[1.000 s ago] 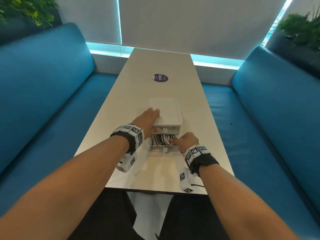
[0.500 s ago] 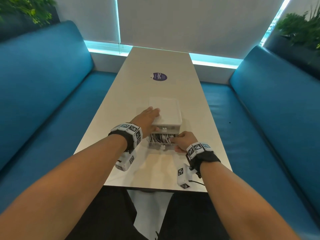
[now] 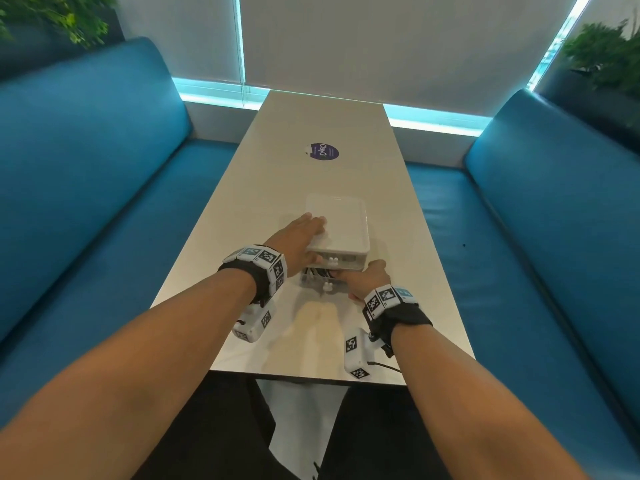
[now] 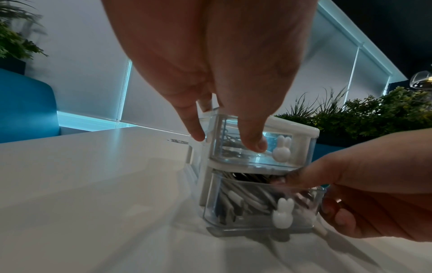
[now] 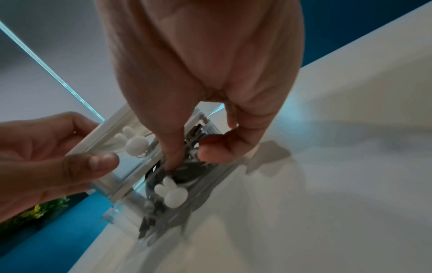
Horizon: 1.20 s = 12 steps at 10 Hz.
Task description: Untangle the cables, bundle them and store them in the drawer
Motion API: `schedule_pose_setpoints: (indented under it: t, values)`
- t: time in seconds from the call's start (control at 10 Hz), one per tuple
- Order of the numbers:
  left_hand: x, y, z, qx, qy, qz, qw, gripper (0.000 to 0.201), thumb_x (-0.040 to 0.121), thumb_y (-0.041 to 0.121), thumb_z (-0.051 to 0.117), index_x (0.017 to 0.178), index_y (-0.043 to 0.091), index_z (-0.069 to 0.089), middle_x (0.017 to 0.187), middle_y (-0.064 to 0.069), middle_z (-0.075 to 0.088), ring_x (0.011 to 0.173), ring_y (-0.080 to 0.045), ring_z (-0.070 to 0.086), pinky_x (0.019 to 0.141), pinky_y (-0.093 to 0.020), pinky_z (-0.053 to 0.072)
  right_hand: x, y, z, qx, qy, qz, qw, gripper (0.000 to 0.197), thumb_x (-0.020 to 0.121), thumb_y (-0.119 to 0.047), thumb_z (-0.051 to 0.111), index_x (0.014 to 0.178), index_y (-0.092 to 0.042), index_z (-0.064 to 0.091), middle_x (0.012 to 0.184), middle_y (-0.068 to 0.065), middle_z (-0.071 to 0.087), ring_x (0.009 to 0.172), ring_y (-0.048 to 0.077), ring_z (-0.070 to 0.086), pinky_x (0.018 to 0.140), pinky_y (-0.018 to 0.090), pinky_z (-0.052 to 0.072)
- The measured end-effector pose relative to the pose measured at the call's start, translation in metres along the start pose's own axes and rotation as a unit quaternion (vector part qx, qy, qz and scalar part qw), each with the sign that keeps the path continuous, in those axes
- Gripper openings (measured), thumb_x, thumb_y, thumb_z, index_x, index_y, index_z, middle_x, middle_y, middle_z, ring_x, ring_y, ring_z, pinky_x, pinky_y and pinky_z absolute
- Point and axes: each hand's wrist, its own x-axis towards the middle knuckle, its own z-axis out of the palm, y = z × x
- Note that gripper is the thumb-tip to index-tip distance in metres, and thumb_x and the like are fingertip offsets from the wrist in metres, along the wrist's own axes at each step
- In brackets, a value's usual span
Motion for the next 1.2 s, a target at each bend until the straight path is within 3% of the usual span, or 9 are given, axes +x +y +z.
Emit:
schedule_pose_setpoints:
  t: [0.1, 0.2, 0.3, 0.4, 0.6, 0.9, 1.0, 1.1, 1.2]
  values:
    - [0.0, 0.002, 0.0, 0.0, 0.0, 0.0, 1.0, 0.074, 0.092, 0.022, 0.069, 0.152, 0.019, 0.026, 0.154, 0.001, 0.041, 0.152, -0.015, 0.011, 0.121, -0.039, 0.02, -0.002, 0.004, -0.002, 0.004, -0.003, -0.091, 0.996, 0.075, 0.064, -0.045, 0.079, 0.129, -0.03, 0.046, 0.104, 0.008, 0.064, 0.07, 0.024, 0.069, 0.05, 0.031, 0.059]
    - [0.0, 0.001, 0.0, 0.003, -0.001, 0.0, 1.0, 0.075, 0.091, 0.023, 0.069, 0.152, 0.02, 0.025, 0.155, 0.0, 0.039, 0.152, -0.016, 0.011, 0.121, -0.04, 0.021, -0.005, 0.008, -0.011, 0.022, -0.051, -0.126, 0.99, 0.068, 0.07, -0.041, 0.078, 0.131, -0.028, 0.048, 0.095, 0.002, 0.07, 0.069, 0.024, 0.072, 0.059, 0.038, 0.062]
    - [0.001, -0.002, 0.0, 0.006, -0.002, 0.001, 1.0, 0.075, 0.091, 0.024, 0.069, 0.152, 0.021, 0.025, 0.156, 0.001, 0.037, 0.152, -0.015, 0.011, 0.121, -0.04, 0.02, -0.005, 0.015, -0.025, 0.002, -0.107, -0.153, 0.982, 0.078, 0.061, -0.037, 0.082, 0.131, -0.022, 0.05, 0.106, 0.0, 0.067, 0.083, 0.02, 0.071, 0.073, 0.039, 0.061]
    - [0.0, 0.001, -0.002, 0.008, -0.005, 0.004, 1.0, 0.072, 0.091, 0.023, 0.069, 0.15, 0.02, 0.029, 0.152, -0.001, 0.041, 0.149, -0.019, 0.02, 0.118, -0.04, 0.026, -0.004, 0.019, -0.03, -0.064, -0.102, -0.176, 0.977, 0.072, 0.063, -0.024, 0.082, 0.129, -0.017, 0.052, 0.111, 0.003, 0.066, 0.088, 0.02, 0.068, 0.075, 0.04, 0.06]
    - [-0.002, 0.002, -0.001, 0.016, 0.004, 0.003, 1.0, 0.07, 0.09, 0.022, 0.07, 0.148, 0.019, 0.031, 0.145, -0.003, 0.044, 0.142, -0.023, 0.032, 0.113, -0.039, 0.033, 0.003, 0.019, -0.024, -0.117, 0.006, -0.193, 0.974, 0.047, 0.072, -0.03, 0.082, 0.115, -0.017, 0.066, 0.111, 0.003, 0.068, 0.099, 0.025, 0.065, 0.088, 0.041, 0.054]
    - [-0.006, 0.004, 0.006, 0.035, -0.001, -0.015, 0.999, 0.076, 0.093, 0.017, 0.063, 0.154, 0.024, 0.017, 0.16, -0.001, 0.028, 0.152, -0.018, 0.013, 0.118, -0.043, 0.028, 0.0, 0.025, -0.02, -0.152, 0.01, -0.206, 0.967, 0.043, 0.081, -0.034, 0.074, 0.12, -0.019, 0.062, 0.116, 0.002, 0.065, 0.103, 0.026, 0.063, 0.087, 0.039, 0.052]
    - [-0.014, 0.011, 0.008, 0.113, 0.01, -0.006, 0.994, 0.072, 0.095, 0.013, 0.059, 0.155, 0.019, 0.02, 0.166, -0.001, 0.009, 0.153, -0.019, 0.003, 0.116, -0.046, 0.031, -0.009, 0.03, -0.021, -0.148, -0.016, -0.188, 0.971, 0.066, 0.083, -0.04, 0.071, 0.139, -0.015, 0.046, 0.132, 0.004, 0.056, 0.118, 0.025, 0.057, 0.097, 0.037, 0.047]
    - [-0.023, 0.013, 0.01, 0.138, 0.044, 0.001, 0.989, 0.077, 0.093, 0.018, 0.061, 0.156, 0.02, 0.016, 0.166, 0.0, -0.012, 0.153, -0.022, -0.001, 0.117, -0.044, 0.028, -0.03, 0.041, -0.036, -0.113, -0.055, -0.162, 0.979, 0.071, 0.087, -0.04, 0.069, 0.146, -0.016, 0.037, 0.134, 0.001, 0.054, 0.117, 0.02, 0.057, 0.099, 0.033, 0.046]
    - [-0.051, 0.009, 0.015, 0.038, 0.084, -0.034, 0.995, 0.084, 0.095, 0.026, 0.061, 0.158, 0.02, 0.005, 0.165, 0.007, -0.014, 0.15, -0.011, 0.006, 0.12, -0.038, 0.022, -0.07, 0.072, -0.064, -0.036, -0.112, -0.124, 0.985, 0.04, 0.09, -0.036, 0.067, 0.126, -0.023, 0.056, 0.111, -0.005, 0.064, 0.083, 0.013, 0.069, 0.073, 0.023, 0.056]
